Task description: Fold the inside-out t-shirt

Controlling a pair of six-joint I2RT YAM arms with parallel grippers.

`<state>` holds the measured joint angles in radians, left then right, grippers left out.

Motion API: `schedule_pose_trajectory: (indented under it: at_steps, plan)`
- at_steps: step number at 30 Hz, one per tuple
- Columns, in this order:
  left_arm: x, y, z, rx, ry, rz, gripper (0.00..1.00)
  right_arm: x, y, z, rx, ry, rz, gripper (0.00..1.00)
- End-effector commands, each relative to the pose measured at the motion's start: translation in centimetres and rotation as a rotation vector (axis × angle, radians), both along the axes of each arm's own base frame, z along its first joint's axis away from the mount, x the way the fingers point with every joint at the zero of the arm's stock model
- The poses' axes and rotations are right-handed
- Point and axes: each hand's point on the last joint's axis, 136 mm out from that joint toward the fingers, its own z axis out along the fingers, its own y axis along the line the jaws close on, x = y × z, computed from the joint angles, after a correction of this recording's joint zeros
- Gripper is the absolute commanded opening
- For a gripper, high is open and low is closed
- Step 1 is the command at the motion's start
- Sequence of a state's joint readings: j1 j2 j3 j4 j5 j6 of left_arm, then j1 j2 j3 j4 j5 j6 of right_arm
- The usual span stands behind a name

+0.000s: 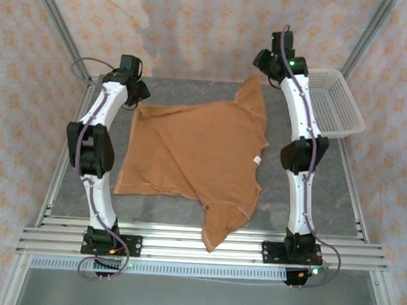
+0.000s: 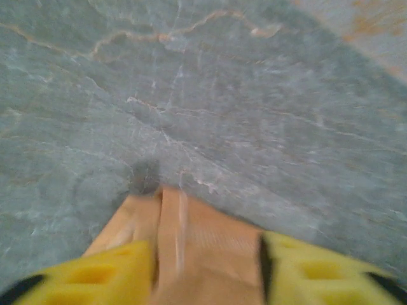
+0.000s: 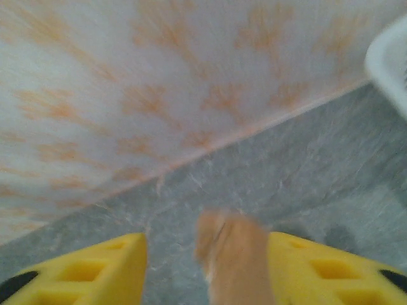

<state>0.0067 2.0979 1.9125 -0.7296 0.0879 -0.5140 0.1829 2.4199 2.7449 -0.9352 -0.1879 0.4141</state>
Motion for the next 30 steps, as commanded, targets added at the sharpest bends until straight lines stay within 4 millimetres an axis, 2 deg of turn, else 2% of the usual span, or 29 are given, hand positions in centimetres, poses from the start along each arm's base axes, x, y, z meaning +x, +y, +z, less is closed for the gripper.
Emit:
schedule_pose_trajectory:
  at_steps: [1,4,5,8,11,13,15,18,21,24,27,30]
  plan:
    - [-1.8,0.7,3.8,0.050,-0.006,0.028,0.76,-2.3,1.8,-0.5,0.090,0.098,0.030,0.62]
    - [-4.2,-2.0,4.6,-0.015,-0.048,-0.015,0.75,-4.5,2.6,-3.2,0.015,0.199,0.045,0.63]
    - [-5.2,-3.5,4.7,-0.070,-0.065,-0.031,0.74,-5.6,3.0,-4.1,0.004,0.236,0.055,0.63]
    - [-8.2,-8.4,2.7,-0.204,-0.059,-0.130,0.70,-9.5,5.0,-7.2,-0.034,0.326,0.108,0.62]
    - [-11.4,-11.2,-0.7,-0.239,0.009,-0.198,0.70,-14.3,5.9,-10.9,-0.034,0.400,0.122,0.62]
    - [-13.1,-11.6,-3.2,-0.256,0.068,-0.215,0.70,-17.2,6.2,-13.4,0.010,0.434,0.115,0.62]
    - [-14.4,-10.7,-5.3,-0.211,0.127,-0.207,0.70,-19.5,6.0,-15.9,0.055,0.462,0.086,0.62]
    - [-15.2,-8.9,-7.8,-0.176,0.201,-0.167,0.71,-21.4,5.6,-19.8,0.098,0.510,0.051,0.62]
    - [-14.8,-7.6,-9.9,-0.211,0.242,-0.125,0.72,-21.5,5.5,-23.2,0.083,0.599,0.046,0.61]
    - [-14.2,-5.8,-11.5,-0.223,0.264,-0.076,0.73,-20.1,5.1,-25.5,0.060,0.652,0.036,0.60]
    - [-14.1,-4.7,-13.1,-0.238,0.294,-0.042,0.73,-17.5,4.6,-27.4,0.057,0.673,0.017,0.60]
    - [-15.3,-4.8,-14.6,-0.252,0.333,-0.036,0.73,-14.0,4.7,-28.5,0.079,0.687,0.010,0.60]
